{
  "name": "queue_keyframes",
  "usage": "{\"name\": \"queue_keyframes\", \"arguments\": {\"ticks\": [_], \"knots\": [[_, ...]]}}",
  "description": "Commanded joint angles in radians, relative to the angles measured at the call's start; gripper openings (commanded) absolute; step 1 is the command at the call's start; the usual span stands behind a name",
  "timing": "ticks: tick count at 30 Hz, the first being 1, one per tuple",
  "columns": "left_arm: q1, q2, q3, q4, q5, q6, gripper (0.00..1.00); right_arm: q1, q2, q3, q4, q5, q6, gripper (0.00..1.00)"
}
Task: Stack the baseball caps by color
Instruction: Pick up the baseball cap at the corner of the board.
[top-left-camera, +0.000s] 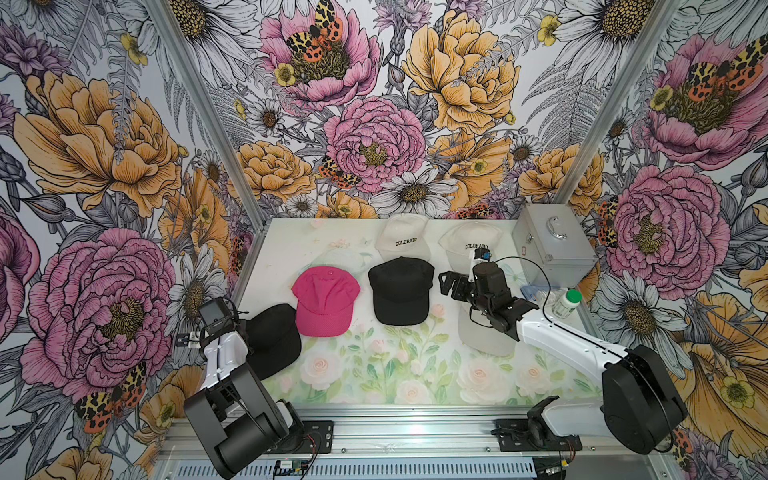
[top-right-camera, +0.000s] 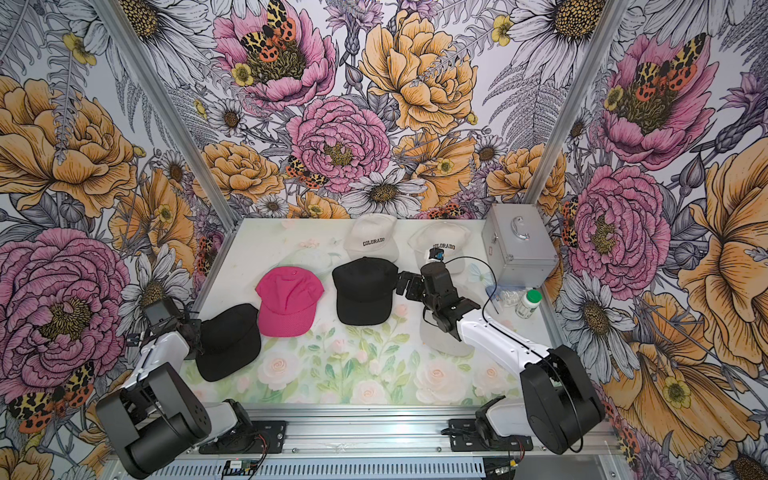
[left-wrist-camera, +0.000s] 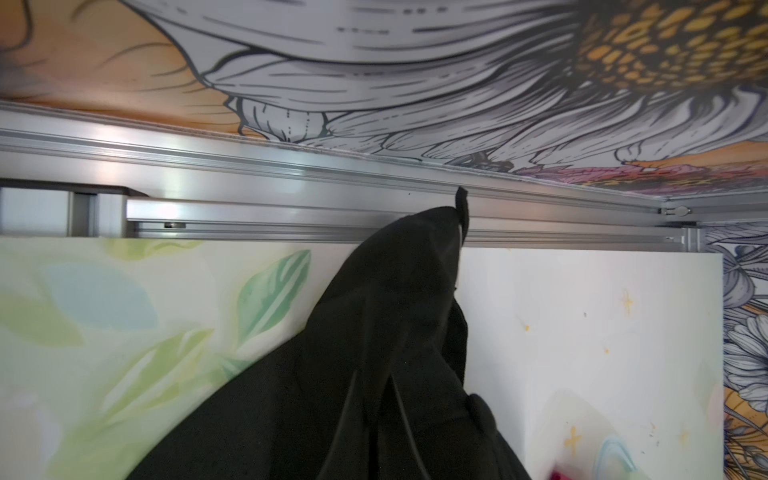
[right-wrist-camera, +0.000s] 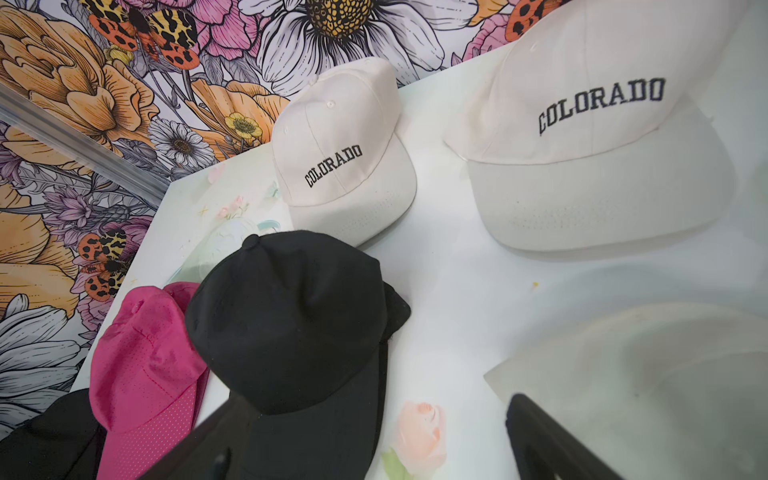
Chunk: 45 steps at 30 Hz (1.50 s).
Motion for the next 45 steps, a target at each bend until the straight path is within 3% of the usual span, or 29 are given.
{"name": "queue_keyframes", "arguments": {"ticks": [1, 7, 14, 23, 27, 34, 39, 45], "knots": [[-0.027, -0.084, 0.004, 0.034, -0.035, 0.062, 0.00, -0.004, 0.005, 0.033, 0.020, -0.013, 0.005, 0.99], [-0.158, -0.272, 0.057, 0.033, -0.098, 0.154, 0.00, -0.004, -0.005, 0.042, 0.053, 0.010, 0.009, 0.99], [-0.523, -0.341, 0.218, -0.003, -0.214, 0.286, 0.00, -0.004, -0.032, 0.063, 0.075, -0.063, -0.049, 0.99], [-0.979, -0.251, 0.382, 0.030, -0.104, 0.466, 0.00, -0.005, -0.125, 0.007, 0.216, -0.156, -0.076, 0.99], [-1.121, -0.201, 0.390, 0.065, -0.010, 0.484, 0.00, -0.004, -0.136, 0.008, 0.232, -0.185, -0.101, 0.99], [-1.192, -0.167, 0.346, 0.218, 0.184, 0.559, 0.00, -0.005, -0.116, -0.008, 0.330, -0.400, -0.079, 0.99], [-1.192, -0.157, 0.312, 0.316, 0.241, 0.556, 0.00, -0.005, -0.081, -0.020, 0.505, -0.592, 0.055, 0.98], [-1.193, -0.128, 0.309, 0.396, 0.292, 0.532, 0.00, 0.012, -0.041, -0.002, 0.539, -0.682, 0.165, 0.98]]}}
